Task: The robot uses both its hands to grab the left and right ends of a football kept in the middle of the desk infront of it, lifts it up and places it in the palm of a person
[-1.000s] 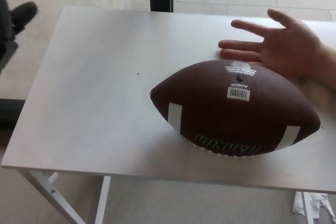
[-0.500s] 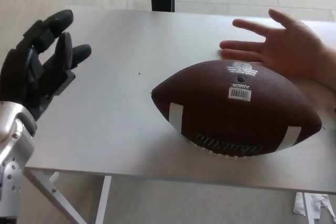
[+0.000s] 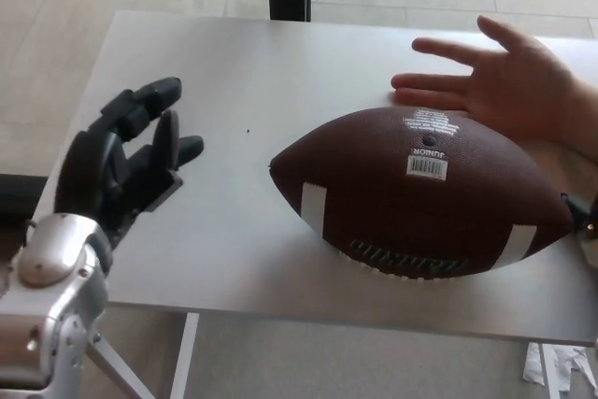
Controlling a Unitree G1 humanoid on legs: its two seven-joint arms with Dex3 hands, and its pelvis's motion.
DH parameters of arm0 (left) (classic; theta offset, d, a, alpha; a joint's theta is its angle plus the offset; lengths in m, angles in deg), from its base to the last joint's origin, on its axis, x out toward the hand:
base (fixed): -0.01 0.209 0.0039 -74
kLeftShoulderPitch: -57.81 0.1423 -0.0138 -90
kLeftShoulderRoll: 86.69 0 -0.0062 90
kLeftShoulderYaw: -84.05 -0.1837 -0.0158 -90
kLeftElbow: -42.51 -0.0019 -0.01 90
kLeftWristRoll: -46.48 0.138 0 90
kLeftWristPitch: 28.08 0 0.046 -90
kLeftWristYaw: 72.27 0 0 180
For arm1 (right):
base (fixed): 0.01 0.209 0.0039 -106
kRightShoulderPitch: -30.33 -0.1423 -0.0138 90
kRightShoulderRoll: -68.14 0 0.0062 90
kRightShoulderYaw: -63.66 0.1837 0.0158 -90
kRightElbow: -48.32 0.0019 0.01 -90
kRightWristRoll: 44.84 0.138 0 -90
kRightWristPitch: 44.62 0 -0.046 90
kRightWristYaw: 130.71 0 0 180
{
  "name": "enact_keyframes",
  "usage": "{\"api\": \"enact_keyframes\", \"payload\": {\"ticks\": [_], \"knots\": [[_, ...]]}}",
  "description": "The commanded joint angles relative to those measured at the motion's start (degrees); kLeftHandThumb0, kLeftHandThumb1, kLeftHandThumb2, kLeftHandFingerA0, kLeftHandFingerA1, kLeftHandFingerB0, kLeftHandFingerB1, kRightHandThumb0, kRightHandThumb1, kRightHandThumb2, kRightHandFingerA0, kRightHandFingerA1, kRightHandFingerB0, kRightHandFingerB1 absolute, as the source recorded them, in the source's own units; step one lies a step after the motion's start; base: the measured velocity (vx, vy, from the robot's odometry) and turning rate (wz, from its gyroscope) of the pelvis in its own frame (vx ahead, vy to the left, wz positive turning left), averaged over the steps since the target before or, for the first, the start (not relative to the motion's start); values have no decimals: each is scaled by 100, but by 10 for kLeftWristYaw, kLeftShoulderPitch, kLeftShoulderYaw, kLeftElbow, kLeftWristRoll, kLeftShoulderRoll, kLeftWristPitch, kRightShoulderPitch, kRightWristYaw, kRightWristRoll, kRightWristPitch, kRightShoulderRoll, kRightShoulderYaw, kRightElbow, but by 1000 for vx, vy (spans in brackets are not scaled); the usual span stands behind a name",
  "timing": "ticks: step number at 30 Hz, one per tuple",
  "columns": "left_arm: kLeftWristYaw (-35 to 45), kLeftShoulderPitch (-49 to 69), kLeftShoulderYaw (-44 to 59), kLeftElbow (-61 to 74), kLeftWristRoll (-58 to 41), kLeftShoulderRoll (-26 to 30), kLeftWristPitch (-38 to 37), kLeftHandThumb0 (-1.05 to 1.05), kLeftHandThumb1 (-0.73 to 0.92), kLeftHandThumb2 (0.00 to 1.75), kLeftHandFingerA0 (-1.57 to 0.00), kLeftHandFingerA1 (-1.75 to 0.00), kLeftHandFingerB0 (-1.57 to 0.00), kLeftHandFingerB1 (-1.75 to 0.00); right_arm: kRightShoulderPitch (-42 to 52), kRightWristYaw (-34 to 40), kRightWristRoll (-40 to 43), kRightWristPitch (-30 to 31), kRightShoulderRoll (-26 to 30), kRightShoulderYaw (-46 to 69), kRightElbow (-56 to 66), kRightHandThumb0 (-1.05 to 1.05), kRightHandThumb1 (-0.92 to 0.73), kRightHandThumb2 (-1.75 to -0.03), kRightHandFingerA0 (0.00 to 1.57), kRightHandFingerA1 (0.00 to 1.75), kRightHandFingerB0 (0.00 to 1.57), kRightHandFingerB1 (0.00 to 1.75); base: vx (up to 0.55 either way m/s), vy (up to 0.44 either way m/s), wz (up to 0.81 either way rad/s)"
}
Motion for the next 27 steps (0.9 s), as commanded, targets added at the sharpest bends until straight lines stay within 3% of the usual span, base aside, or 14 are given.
{"api": "enact_keyframes", "payload": {"ticks": [1, 2, 3, 7, 8, 16, 18, 20, 21, 22, 23, 24, 25, 27], "knots": [[-35, -9, -11, -6, 32, -20, 29, -84, 92, 70, -32, -55, -21, -33, 17, 42, -25, 34, -25, -17, 15, -94, -87, -67, 47, 60, 39, 33, 0, 0, 0], [-30, -13, -24, -19, 38, -31, 19, -85, 92, 72, -30, -52, -18, -33, 35, 57, -40, 45, -43, -37, 35, -94, -72, -111, 46, 64, 34, 48, 0, 0, 0], [-31, -15, -26, -20, 40, -33, 18, -84, 92, 73, -28, -52, -17, -33, 40, 59, -43, 42, -48, -43, 41, -97, -84, -70, 47, 64, 38, 33, 0, 0, 0], [-28, -22, -33, -27, 46, -37, 26, -86, 92, 76, -21, -50, -12, -32, 53, 66, -54, 35, -58, -57, 52, -97, -84, -71, 46, 64, 39, 34, 0, 0, 0], [-32, -25, -34, -35, 48, -43, 23, -83, 77, 114, -15, -55, -7, -40, 55, 68, -57, 31, -60, -59, 49, -98, -84, -71, 46, 65, 39, 34, 0, 0, 0], [-45, -46, -24, -57, 49, -72, 31, -84, 92, 81, -19, -50, -7, -28, 62, 69, -65, 20, -52, -63, 52, -92, -90, -67, 46, 65, 39, 33, 0, 0, 0], [-50, -42, -22, -61, 50, -82, 29, -85, 92, 80, -22, -52, -10, -29, 52, 70, -62, 14, -52, -58, 49, -94, -75, -112, 45, 67, 34, 46, 0, 0, 0], [-56, -38, -20, -64, 53, -88, 30, -87, 92, 78, -24, -53, -12, -31, 46, 64, -61, 8, -47, -57, 46, -88, -89, -67, 42, 65, 38, 32, 0, 0, 0], [-57, -38, -19, -70, 56, -89, 28, -87, 92, 78, -24, -53, -12, -31, 45, 59, -61, 8, -43, -59, 47, -88, -89, -67, 42, 65, 38, 32, 0, 0, 0], [-60, -39, -18, -74, 59, -90, 27, -86, 92, 77, -24, -53, -13, -32, 40, 59, -67, 7, -38, -60, 47, -84, -70, -108, 40, 69, 32, 47, 0, 0, 0], [-58, -40, -16, -77, 57, -92, 33, -86, 92, 77, -21, -51, -12, -31, 36, 58, -70, 12, -33, -63, 54, -88, -90, -68, 41, 70, 37, 32, 0, 0, 0], [-60, -40, -15, -78, 58, -93, 35, -85, 92, 77, -21, -51, -12, -31, 35, 59, -72, 13, -32, -64, 55, -88, -90, -67, 41, 69, 38, 32, 0, 0, 0], [-62, -39, -13, -81, 59, -95, 36, -85, 92, 76, -20, -51, -11, -31, 29, 63, -76, 17, -31, -65, 58, -85, -71, -109, 44, 69, 33, 48, 0, 0, 0], [-61, -39, -12, -87, 59, -96, 36, -86, 92, 76, -19, -51, -11, -30, 21, 70, -78, 26, -33, -64, 63, -91, -76, -110, 43, 65, 33, 46, 0, 0, 0]]}}
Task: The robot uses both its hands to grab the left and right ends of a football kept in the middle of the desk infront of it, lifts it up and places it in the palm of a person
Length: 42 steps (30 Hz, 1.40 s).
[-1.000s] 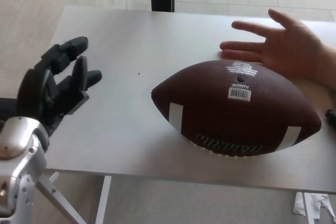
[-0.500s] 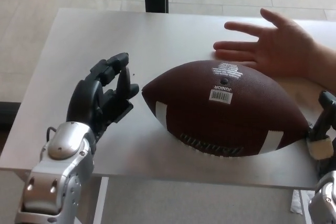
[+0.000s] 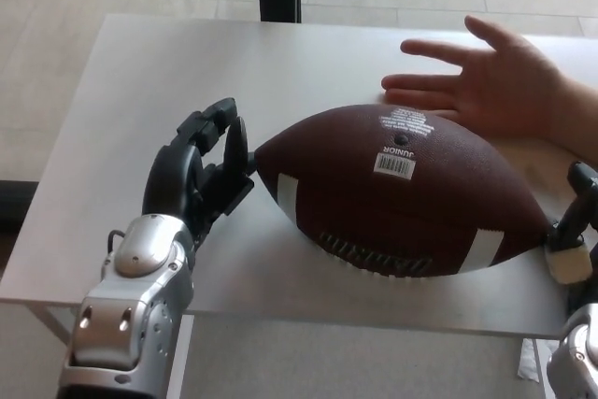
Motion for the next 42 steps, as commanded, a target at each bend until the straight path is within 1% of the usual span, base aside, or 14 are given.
{"api": "enact_keyframes", "payload": {"ticks": [1, 2, 6, 9, 11, 12, 13, 16, 18, 19, 20, 26, 41, 42], "knots": [[-14, -4, 3, -26, 17, -4, 16, -85, 92, 76, -17, -51, -10, -30, -24, 1, -22, 33, 10, -14, 16, -89, -76, -111, 42, 66, 31, 46, 0, 0, 0], [-13, -7, 3, -33, 17, -4, 19, -37, 49, 111, -3, -52, 0, -50, -29, -2, -24, 39, 13, -17, 20, -86, -91, -68, 43, 60, 36, 31, 0, 0, 0], [-4, -16, -1, -56, 16, -10, 25, -91, 92, 78, -4, -45, -6, -24, -44, -3, -27, 57, 18, -23, 34, -90, -75, -86, 41, 60, 31, 39, 0, 0, 0], [0, -26, 0, -74, 7, -23, 31, -88, 79, 121, -5, -52, -11, -22, -61, 5, -20, 68, 15, -16, 35, -84, -90, -68, 45, 54, 35, 31, 0, 0, 0], [-5, -36, 1, -86, 6, -36, 36, -89, 80, 116, -9, -55, -7, -32, -67, 2, -26, 66, 17, -21, 33, -91, -78, -113, 43, 64, 28, 45, 0, 0, 0], [-7, -40, 2, -88, 7, -39, 38, -93, 92, 81, -14, -55, -9, -27, -69, 0, -31, 69, 19, -25, 32, -86, -91, -68, 46, 58, 33, 32, 0, 0, 0], [-8, -46, 4, -93, 3, -46, 40, -96, 92, 80, -15, -57, -10, -27, -70, 0, -33, 74, 19, -29, 33, -93, -78, -112, 44, 64, 28, 45, 0, 0, 0], [-12, -63, 16, -107, -8, -69, 48, -89, 81, 119, -15, -60, -4, -36, -71, 2, -36, 78, 13, -36, 32, -93, -77, -112, 44, 66, 32, 46, 0, 0, 0], [-13, -76, 17, -115, -7, -81, 50, -95, 92, 83, -13, -57, -8, -27, -72, 2, -37, 75, 9, -38, 29, -93, -77, -111, 43, 66, 32, 46, 0, 0, 0], [-16, -81, 23, -120, -10, -90, 45, -89, 80, 118, -12, -59, -5, -34, -72, 2, -38, 72, 7, -38, 27, -86, -89, -67, 47, 65, 38, 33, 0, 0, 0], [-19, -85, 32, -124, -16, -98, 42, -92, 92, 79, -12, -63, -8, -29, -70, 1, -37, 69, 6, -38, 26, -85, -89, -67, 47, 66, 38, 32, 0, 0, 0], [-52, -97, 88, -129, -46, -159, 21, -91, 80, 118, -15, -65, -6, -38, -67, 3, -47, 52, 4, -44, 9, -82, -90, -67, 47, 65, 35, 31, 0, 0, 0], [-103, -78, 127, -207, -88, -250, -66, -92, 92, 80, -12, -67, -14, -32, -116, -114, -58, -91, 76, -118, -42, -88, -80, -64, 38, 69, 21, 30, 0, 0, 0], [-100, -80, 126, -221, -92, -256, -75, -93, 92, 80, -13, -70, -13, -34, -125, -116, -61, -92, 77, -126, -42, -93, -69, -102, 39, 74, 16, 43, 0, 0, 0]]}}
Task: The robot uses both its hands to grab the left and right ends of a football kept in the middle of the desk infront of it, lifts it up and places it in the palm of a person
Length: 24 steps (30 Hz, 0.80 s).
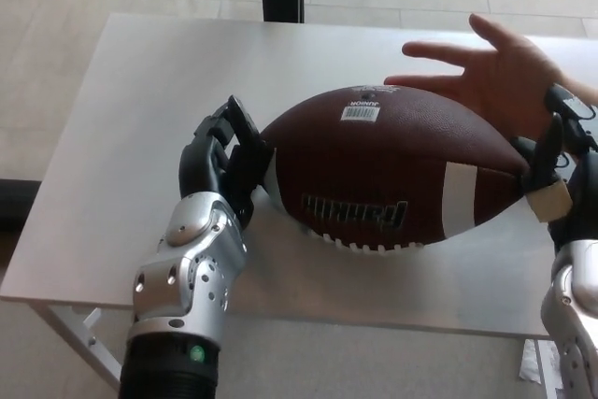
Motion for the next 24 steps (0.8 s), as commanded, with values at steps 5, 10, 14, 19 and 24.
{"api": "enact_keyframes", "payload": {"ticks": [5, 10, 14, 19, 24], "knots": [[11, 23, -3, -85, -73, -132, -25, -96, 92, 84, -13, -83, -7, -36, -42, -80, -42, -72, 17, -94, -21, -83, -65, -101, 21, 63, 15, 46, 0, 0, 0], [18, 23, -14, -101, -79, -133, -24, -100, 92, 88, -14, -72, -7, -36, -36, -78, -48, -71, 15, -114, -20, -83, -85, -66, 24, 72, 22, 34, 0, 0, 0], [23, 26, -27, -113, -70, -137, -36, -104, 92, 89, -26, -83, -14, -47, -27, -66, -57, -65, 12, -128, -17, -78, -86, -67, 14, 54, 21, 30, 0, 0, 0], [26, 28, -22, -118, -86, -155, -55, -101, 92, 88, -17, -92, -7, -47, -25, -52, -57, -73, 0, -128, -27, -76, -87, -67, 17, 55, 24, 31, 0, 0, 0], [87, 27, -40, -143, -92, -141, -50, -91, 90, 131, 0, -50, -7, -18, -19, -47, -19, -95, -37, -112, -41, -79, -85, -66, 28, 61, 27, 30, 0, 0, 0]]}}
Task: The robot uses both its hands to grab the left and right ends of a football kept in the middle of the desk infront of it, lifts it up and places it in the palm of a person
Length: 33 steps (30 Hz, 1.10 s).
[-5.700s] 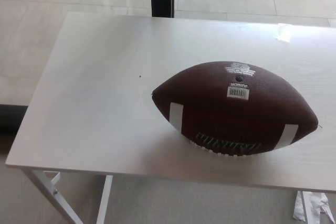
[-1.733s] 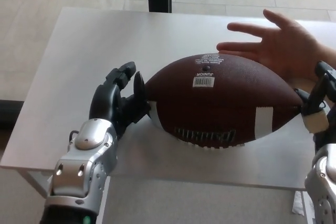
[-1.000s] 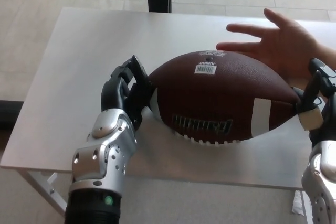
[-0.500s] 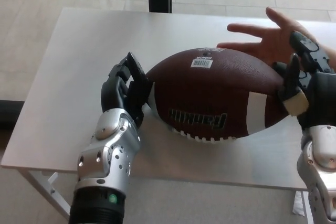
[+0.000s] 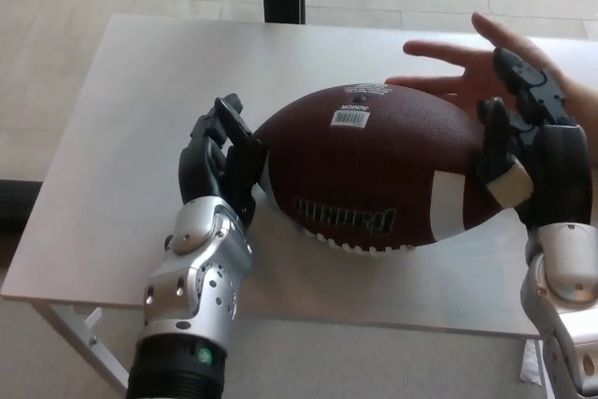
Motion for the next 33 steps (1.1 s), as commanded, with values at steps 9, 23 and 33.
{"api": "enact_keyframes", "payload": {"ticks": [9, 23, 33], "knots": [[65, 25, -80, -88, -10, -109, 60, -90, 92, 90, -11, -90, -1, -54, 18, 17, 39, -76, -131, -7, -38, -80, -84, -66, 32, 65, 23, 30, 0, 0, 0], [73, 19, -155, -67, 30, -96, 87, -79, 92, 70, -6, -90, -9, -64, 3, 41, 255, 69, -277, 81, 15, -81, -81, -65, 37, 59, 39, 34, 0, 0, 0], [85, -3, -186, -92, 57, -83, 96, -82, 92, 74, -18, -95, -8, -44, -4, 63, 204, 124, -243, 36, 1, -85, -82, -65, 44, 64, 49, 37, 0, 0, 0]]}}
